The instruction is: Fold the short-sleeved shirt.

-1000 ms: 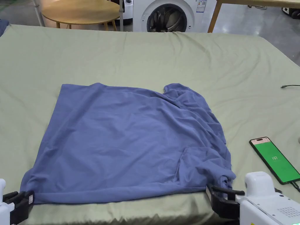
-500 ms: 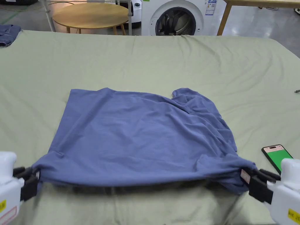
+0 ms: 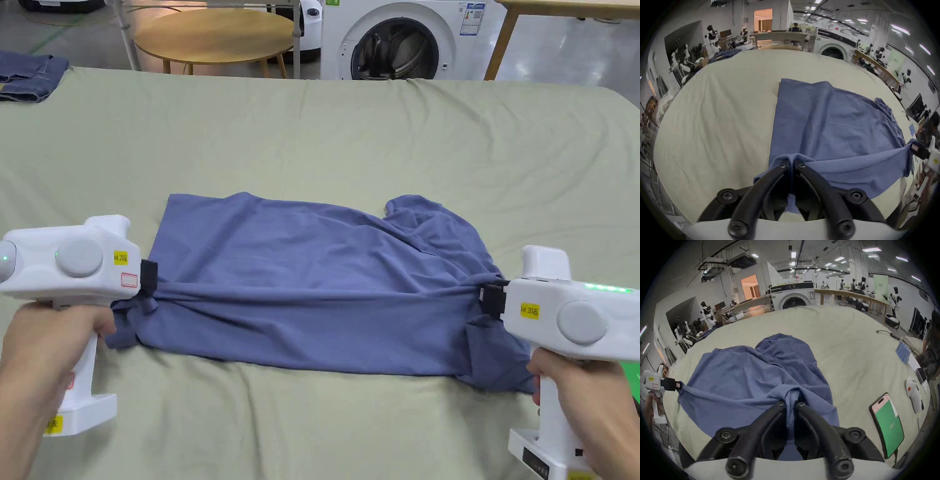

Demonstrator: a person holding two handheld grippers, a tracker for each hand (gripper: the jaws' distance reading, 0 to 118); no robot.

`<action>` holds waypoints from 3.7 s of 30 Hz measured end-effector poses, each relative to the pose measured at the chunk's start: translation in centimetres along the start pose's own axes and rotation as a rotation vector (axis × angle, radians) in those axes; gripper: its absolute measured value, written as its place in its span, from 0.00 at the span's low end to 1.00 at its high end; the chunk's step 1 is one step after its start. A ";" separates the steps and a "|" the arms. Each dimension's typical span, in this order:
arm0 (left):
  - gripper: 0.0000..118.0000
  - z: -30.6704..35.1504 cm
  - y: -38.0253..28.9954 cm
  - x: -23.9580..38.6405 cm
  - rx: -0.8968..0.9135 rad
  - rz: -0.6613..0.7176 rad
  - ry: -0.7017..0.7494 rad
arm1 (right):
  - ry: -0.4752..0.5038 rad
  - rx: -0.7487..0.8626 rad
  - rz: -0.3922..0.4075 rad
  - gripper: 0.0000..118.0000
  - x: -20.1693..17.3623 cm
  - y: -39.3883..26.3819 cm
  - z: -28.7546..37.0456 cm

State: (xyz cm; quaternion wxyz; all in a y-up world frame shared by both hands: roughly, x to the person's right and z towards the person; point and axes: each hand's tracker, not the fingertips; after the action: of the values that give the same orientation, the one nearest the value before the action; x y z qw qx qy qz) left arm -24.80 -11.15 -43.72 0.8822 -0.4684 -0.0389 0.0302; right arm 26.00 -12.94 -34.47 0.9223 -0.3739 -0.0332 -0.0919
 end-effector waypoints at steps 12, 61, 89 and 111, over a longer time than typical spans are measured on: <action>0.83 13.6 -13.4 5.1 0.623 -0.134 -0.006 | -0.008 0.446 0.194 0.88 -6.6 -7.7 13.1; 0.04 0.5 -8.0 -0.5 0.136 -0.064 0.017 | -0.094 -0.006 -0.008 0.08 0.9 -7.9 1.7; 0.04 10.1 -17.4 -4.5 0.192 0.015 0.047 | -0.004 0.025 0.087 0.34 0.6 -15.2 12.4; 0.00 12.5 -7.7 5.6 0.495 -0.125 -0.029 | 0.092 0.448 0.209 0.00 -11.0 -2.2 14.6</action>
State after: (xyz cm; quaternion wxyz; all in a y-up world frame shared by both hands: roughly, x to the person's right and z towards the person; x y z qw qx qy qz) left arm -20.28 -4.67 -30.19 0.9694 -0.2345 -0.0718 -0.0092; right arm 14.92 -2.70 -23.92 0.9872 -0.1570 0.0280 -0.0034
